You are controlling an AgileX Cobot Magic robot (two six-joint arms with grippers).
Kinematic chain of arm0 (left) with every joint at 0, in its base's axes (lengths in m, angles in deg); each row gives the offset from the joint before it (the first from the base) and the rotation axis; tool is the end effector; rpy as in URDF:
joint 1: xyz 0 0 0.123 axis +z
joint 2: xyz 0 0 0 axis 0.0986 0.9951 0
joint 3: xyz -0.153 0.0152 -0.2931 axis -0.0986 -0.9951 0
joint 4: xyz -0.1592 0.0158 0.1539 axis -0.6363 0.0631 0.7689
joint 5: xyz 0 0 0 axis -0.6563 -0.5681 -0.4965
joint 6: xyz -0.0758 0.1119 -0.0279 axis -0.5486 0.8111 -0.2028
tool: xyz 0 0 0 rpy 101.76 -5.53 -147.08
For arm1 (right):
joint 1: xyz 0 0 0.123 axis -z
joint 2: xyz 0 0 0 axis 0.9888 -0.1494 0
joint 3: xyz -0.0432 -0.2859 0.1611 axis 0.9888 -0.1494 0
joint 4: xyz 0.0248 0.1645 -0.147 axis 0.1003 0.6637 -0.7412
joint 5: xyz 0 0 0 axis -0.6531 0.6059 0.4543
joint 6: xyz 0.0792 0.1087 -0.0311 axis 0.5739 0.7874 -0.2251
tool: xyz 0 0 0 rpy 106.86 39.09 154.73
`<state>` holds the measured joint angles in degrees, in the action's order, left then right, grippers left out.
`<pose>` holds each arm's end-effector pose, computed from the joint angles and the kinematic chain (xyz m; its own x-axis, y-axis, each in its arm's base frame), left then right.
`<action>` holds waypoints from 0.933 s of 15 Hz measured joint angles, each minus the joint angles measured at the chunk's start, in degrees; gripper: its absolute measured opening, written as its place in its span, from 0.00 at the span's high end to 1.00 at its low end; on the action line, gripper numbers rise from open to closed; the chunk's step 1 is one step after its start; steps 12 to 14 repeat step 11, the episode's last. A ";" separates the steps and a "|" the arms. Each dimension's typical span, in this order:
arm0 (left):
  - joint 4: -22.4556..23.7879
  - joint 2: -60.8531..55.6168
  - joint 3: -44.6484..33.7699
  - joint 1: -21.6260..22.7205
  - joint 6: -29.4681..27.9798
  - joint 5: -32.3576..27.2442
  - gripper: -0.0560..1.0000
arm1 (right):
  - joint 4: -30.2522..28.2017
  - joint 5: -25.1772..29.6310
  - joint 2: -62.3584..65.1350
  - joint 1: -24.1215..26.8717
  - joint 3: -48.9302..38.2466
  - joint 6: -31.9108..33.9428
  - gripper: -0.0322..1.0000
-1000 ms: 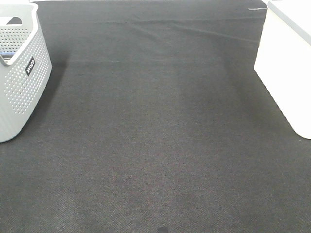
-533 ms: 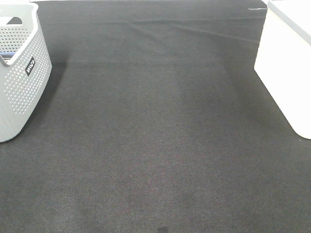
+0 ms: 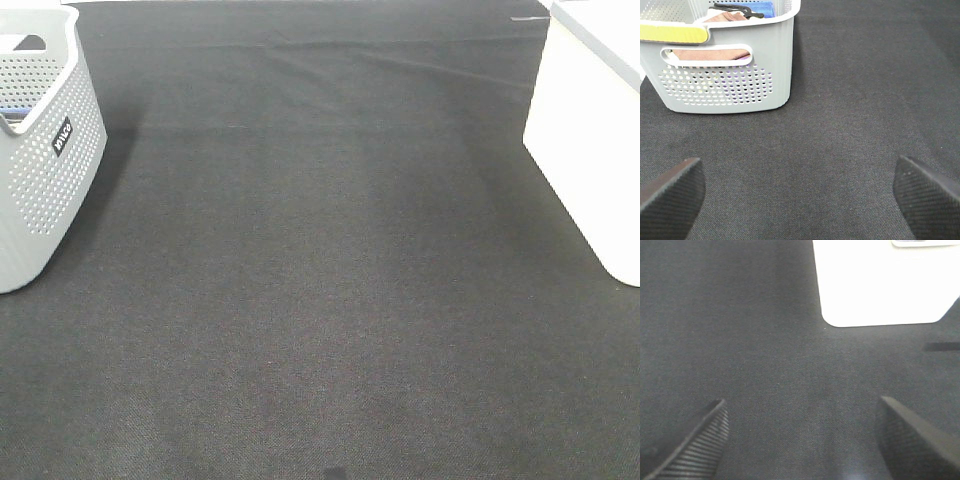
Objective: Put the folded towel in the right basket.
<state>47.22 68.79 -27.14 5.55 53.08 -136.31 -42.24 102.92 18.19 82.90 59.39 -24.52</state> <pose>-0.0361 -0.0077 0.2418 -0.4494 -0.0452 -0.8922 0.0317 0.9973 -0.0665 -0.0279 0.0015 0.2445 -0.5229 -0.0296 -0.8519 -0.0011 0.9994 -0.0341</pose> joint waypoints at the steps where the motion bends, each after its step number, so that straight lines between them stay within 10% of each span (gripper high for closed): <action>1: 0.00 0.00 0.00 0.00 0.00 0.00 0.03 | 0.00 0.00 0.29 0.23 0.00 0.00 0.23; 14: 0.00 0.00 0.00 0.00 0.00 0.00 0.03 | 0.00 -0.17 4.64 0.23 0.00 0.00 0.23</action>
